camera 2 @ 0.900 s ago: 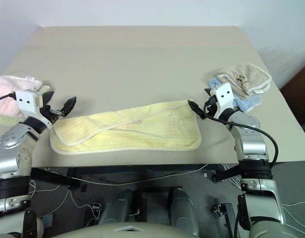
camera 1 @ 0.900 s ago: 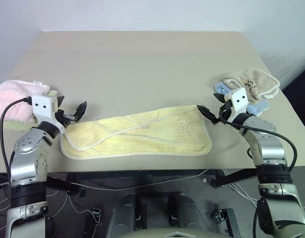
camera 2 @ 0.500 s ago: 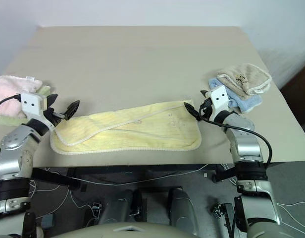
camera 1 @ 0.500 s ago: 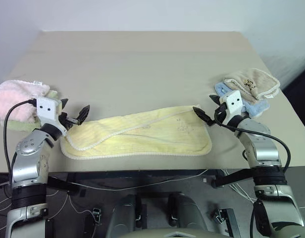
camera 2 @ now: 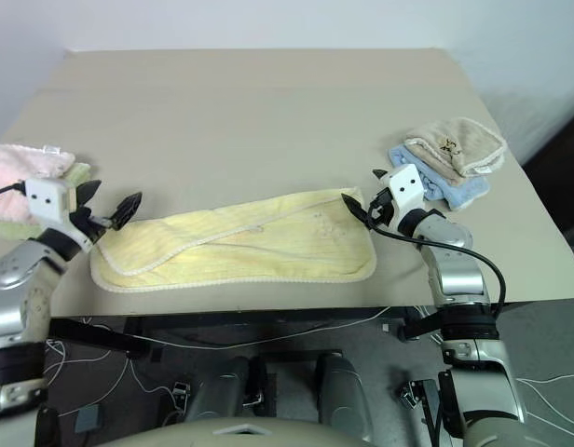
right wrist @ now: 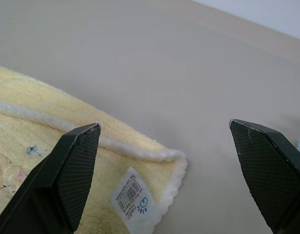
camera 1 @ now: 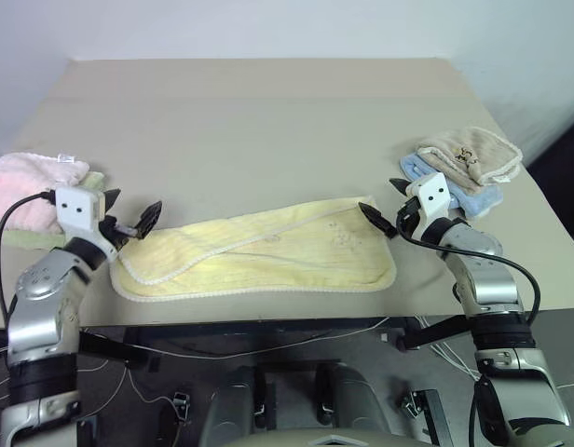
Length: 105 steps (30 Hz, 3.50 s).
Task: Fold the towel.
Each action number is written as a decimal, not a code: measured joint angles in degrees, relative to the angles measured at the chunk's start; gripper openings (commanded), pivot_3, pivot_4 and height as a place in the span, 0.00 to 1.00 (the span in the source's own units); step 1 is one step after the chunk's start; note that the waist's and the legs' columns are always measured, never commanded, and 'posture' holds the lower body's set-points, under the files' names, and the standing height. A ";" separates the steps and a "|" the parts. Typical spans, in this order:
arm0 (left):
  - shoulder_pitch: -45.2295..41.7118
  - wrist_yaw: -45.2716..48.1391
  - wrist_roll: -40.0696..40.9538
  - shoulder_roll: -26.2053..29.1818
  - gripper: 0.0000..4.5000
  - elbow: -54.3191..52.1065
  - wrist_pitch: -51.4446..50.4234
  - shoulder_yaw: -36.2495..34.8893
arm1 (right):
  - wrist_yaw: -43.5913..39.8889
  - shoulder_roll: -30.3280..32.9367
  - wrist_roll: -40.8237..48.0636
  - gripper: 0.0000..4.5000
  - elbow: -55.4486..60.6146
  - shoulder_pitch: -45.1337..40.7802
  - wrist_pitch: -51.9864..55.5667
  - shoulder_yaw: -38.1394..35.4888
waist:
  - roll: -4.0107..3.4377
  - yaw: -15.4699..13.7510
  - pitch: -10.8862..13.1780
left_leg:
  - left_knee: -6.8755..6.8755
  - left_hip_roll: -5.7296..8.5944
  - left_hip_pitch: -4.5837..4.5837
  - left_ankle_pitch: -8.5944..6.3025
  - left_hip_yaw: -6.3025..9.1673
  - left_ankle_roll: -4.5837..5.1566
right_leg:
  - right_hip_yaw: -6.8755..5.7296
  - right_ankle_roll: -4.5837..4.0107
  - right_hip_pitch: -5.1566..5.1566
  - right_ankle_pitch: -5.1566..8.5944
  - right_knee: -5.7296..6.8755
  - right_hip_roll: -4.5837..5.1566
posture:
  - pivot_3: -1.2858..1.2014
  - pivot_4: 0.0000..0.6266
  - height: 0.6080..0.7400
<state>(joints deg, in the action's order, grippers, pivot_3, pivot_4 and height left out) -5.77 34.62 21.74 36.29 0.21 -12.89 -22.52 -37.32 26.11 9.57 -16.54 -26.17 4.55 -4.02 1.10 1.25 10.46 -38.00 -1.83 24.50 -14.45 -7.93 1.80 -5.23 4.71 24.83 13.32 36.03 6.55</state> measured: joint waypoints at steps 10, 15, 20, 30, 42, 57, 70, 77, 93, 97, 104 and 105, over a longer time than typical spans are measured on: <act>12.92 18.41 -1.37 14.64 1.00 -2.56 10.28 -3.34 | -0.07 -2.79 -0.99 0.99 -4.59 -2.62 -2.65 2.65 | -0.05 -0.26 0.01 | 0.03 0.06 0.03 -0.15 -0.01 -0.16 | 0.01 -0.09 0.11 0.04 -0.02 0.24 | 0.52 0.24 1.00; 13.91 25.63 -2.80 18.61 1.00 -1.29 15.07 -2.61 | 0.18 -4.03 -1.11 0.99 -5.49 -2.60 -3.59 2.73 | -0.11 -0.05 0.04 | 0.07 0.04 0.03 -0.15 -0.03 -0.18 | 0.05 -0.21 0.15 0.09 -0.01 0.25 | 0.52 0.24 1.00; 11.49 29.10 -5.11 19.34 1.00 0.82 18.71 1.66 | 0.96 -4.83 -1.18 0.99 -5.59 -2.21 -3.77 2.75 | -0.12 -0.09 0.05 | 0.08 0.05 0.04 -0.14 -0.06 -0.17 | 0.05 -0.14 0.15 0.05 -0.01 0.23 | 0.52 0.24 1.00; 5.38 29.06 -12.68 19.29 1.00 7.95 27.23 10.52 | 1.21 -4.57 -1.21 0.99 -5.52 -1.33 -3.77 2.50 | -0.16 -0.06 0.07 | 0.08 0.05 0.03 -0.06 -0.10 -0.01 | 0.05 -0.06 0.15 0.01 0.01 0.14 | 0.52 0.24 1.00; 0.15 27.88 -16.56 19.67 0.73 15.12 34.91 13.39 | 1.67 -4.20 -1.25 1.00 -4.90 -1.18 -3.74 2.44 | -0.18 -0.06 0.07 | 0.08 0.05 0.03 -0.04 -0.11 0.02 | 0.05 -0.05 0.15 0.01 0.03 0.14 | 0.52 0.24 1.00; 0.23 28.69 -15.11 19.63 0.01 16.62 34.78 14.27 | 2.25 4.42 -13.22 1.00 -7.84 -3.62 -14.94 8.13 | -0.20 -0.02 0.09 | 0.07 0.05 0.03 -0.04 -0.13 0.03 | 0.05 -0.03 0.16 0.02 0.05 0.10 | 0.52 0.24 1.00; 0.42 27.38 -11.71 18.70 0.00 14.78 31.76 13.88 | 9.29 9.78 -30.83 0.91 -29.04 -17.26 -36.00 18.09 | -0.20 0.02 0.09 | 0.03 0.05 -0.01 -0.03 -0.16 0.03 | 0.06 -0.02 0.08 0.02 0.05 0.07 | 0.52 0.24 1.00; 1.58 26.50 -11.59 18.48 0.00 13.47 30.91 13.86 | 10.62 9.78 -33.67 0.45 -33.47 -18.86 -40.59 20.57 | -0.20 0.00 0.09 | 0.02 0.04 -0.02 -0.02 -0.16 0.03 | 0.06 -0.02 0.07 0.02 0.05 0.06 | 0.52 0.24 1.00; -0.90 22.82 -9.80 16.54 0.00 13.06 28.24 11.87 | 10.07 11.01 -33.18 0.01 -34.81 -19.37 -41.93 20.04 | -0.21 -0.17 0.09 | -0.01 0.04 -0.01 -0.02 -0.15 0.03 | 0.06 -0.01 0.05 0.02 0.06 0.06 | 0.52 0.24 1.00; -9.67 18.04 -8.49 13.73 0.00 14.80 26.39 9.97 | 11.85 11.12 -32.32 0.01 -34.52 -21.74 -40.93 18.13 | -0.20 -0.17 0.10 | -0.06 0.05 -0.01 -0.01 -0.14 0.04 | 0.05 0.00 0.04 0.01 0.09 0.05 | 0.52 0.24 1.00; -30.57 3.69 -12.71 10.32 0.00 28.60 27.40 9.99 | 20.43 14.00 -32.87 0.01 -36.61 -31.85 -39.20 15.82 | -0.22 -0.05 0.13 | -0.09 0.04 0.00 0.01 -0.23 0.04 | 0.06 0.02 0.03 0.01 0.07 0.01 | 0.52 0.24 1.00; -32.85 2.24 -13.35 10.23 0.00 30.04 28.17 10.05 | 20.94 14.38 -32.84 0.01 -36.55 -33.17 -39.42 15.62 | -0.22 -0.03 0.13 | -0.08 0.04 0.00 0.01 -0.28 0.04 | 0.06 0.02 0.03 0.02 0.07 0.01 | 0.52 0.24 1.00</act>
<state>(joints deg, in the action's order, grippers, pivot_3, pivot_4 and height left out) -38.61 36.86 8.39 46.52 30.24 15.28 -12.47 -16.38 40.49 -23.26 -53.10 -59.35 -34.87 11.60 0.88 1.22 10.59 -38.08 -1.79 24.50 -14.45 -8.20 1.83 -5.17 4.73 24.86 13.34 36.10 6.56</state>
